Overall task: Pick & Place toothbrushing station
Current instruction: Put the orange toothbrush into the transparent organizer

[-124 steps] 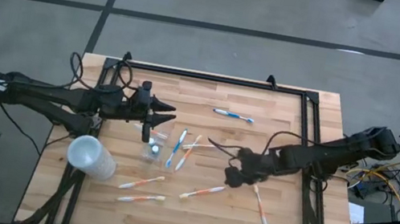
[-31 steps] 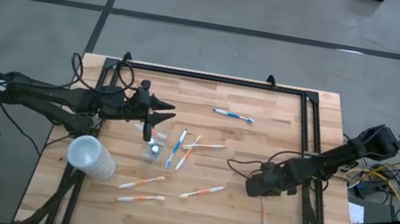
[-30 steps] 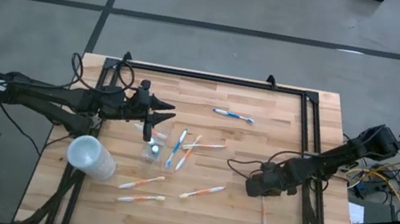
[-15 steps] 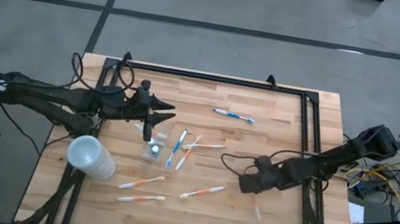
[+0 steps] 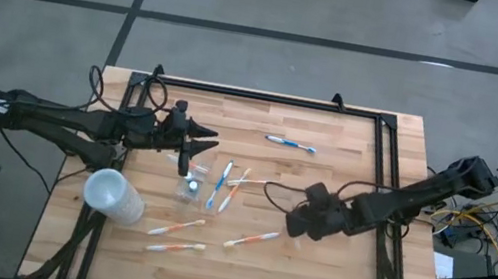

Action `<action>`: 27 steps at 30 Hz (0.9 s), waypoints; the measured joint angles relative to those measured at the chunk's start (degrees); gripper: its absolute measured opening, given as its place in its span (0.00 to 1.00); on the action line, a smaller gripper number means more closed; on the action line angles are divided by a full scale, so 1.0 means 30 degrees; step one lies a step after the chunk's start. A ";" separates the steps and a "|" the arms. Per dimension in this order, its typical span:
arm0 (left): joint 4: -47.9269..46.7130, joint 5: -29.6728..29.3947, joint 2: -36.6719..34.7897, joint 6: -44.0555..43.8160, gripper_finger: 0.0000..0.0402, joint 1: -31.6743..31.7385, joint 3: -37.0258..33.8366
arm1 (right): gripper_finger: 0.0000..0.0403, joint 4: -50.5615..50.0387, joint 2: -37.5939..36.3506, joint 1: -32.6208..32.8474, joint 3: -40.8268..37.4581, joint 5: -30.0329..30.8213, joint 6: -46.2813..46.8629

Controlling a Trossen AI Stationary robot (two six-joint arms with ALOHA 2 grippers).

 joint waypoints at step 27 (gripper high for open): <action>-0.0459 0.0165 0.0007 -0.1901 0.30 -0.0007 0.0000 | 0.12 -0.1813 0.0837 -0.1286 0.3358 0.0790 -0.3581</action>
